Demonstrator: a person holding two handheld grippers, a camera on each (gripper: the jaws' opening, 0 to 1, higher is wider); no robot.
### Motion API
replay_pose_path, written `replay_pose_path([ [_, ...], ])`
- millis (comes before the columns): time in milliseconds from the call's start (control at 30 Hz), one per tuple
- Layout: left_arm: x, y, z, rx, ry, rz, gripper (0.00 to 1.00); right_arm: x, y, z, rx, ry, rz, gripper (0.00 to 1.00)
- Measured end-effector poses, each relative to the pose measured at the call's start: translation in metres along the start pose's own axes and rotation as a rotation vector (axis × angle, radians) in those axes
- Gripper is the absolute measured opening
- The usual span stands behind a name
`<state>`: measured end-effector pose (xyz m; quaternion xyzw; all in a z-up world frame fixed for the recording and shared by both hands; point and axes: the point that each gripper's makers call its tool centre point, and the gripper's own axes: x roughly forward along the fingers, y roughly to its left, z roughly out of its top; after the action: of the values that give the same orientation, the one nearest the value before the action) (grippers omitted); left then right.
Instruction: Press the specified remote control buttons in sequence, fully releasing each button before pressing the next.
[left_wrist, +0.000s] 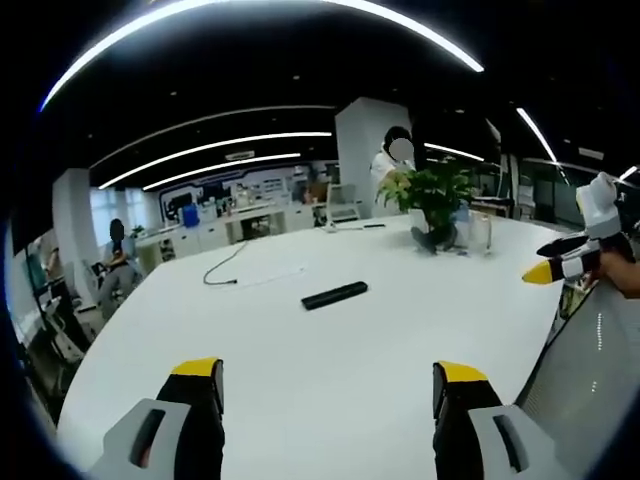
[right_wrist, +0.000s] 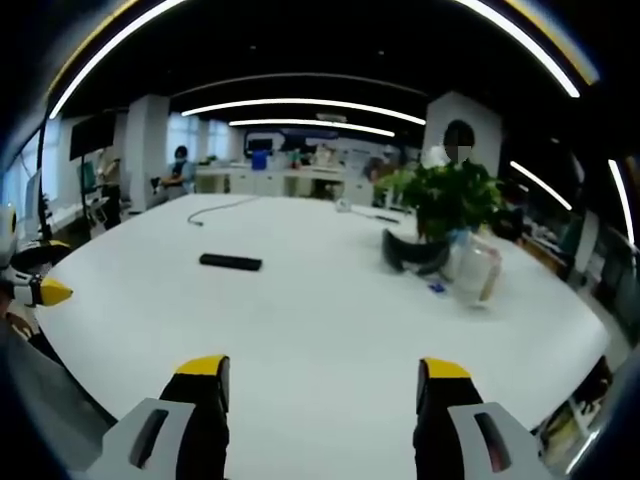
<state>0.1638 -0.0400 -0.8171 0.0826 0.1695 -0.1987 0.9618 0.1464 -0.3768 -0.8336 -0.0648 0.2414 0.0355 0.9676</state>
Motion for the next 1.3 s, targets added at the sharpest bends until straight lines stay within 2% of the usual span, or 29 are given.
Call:
replay_pose_path([
  [167, 0.011, 0.008, 0.008, 0.051, 0.014, -0.010, 0.87, 0.001, -0.001, -0.002, 0.000, 0.008, -0.002, 0.74],
  [433, 0.036, 0.021, 0.008, 0.110, 0.094, -0.051, 0.83, 0.001, -0.002, -0.003, -0.006, 0.015, -0.008, 0.72],
  [567, 0.051, 0.022, 0.013, 0.170, 0.126, -0.079, 0.80, 0.001, -0.002, -0.004, -0.004, 0.021, -0.007, 0.72],
  [767, 0.078, 0.021, 0.026, 0.255, 0.144, -0.115, 0.78, 0.002, -0.002, -0.005, -0.007, 0.028, -0.007, 0.70],
  [900, 0.092, 0.019, 0.032, 0.276, 0.161, -0.150, 0.78, 0.002, -0.002, -0.005, -0.007, 0.030, -0.011, 0.70],
  [967, 0.099, 0.015, 0.033, 0.276, 0.177, -0.193, 0.78, 0.002, -0.002, -0.006, -0.008, 0.035, -0.010, 0.70],
  [1067, 0.109, 0.014, 0.038, 0.277, 0.183, -0.214, 0.78, 0.003, -0.001, -0.008, -0.013, 0.046, -0.006, 0.69],
  [1300, 0.134, 0.014, 0.054, 0.342, 0.194, -0.257, 0.78, 0.004, 0.002, -0.011, -0.029, 0.068, 0.003, 0.69],
])
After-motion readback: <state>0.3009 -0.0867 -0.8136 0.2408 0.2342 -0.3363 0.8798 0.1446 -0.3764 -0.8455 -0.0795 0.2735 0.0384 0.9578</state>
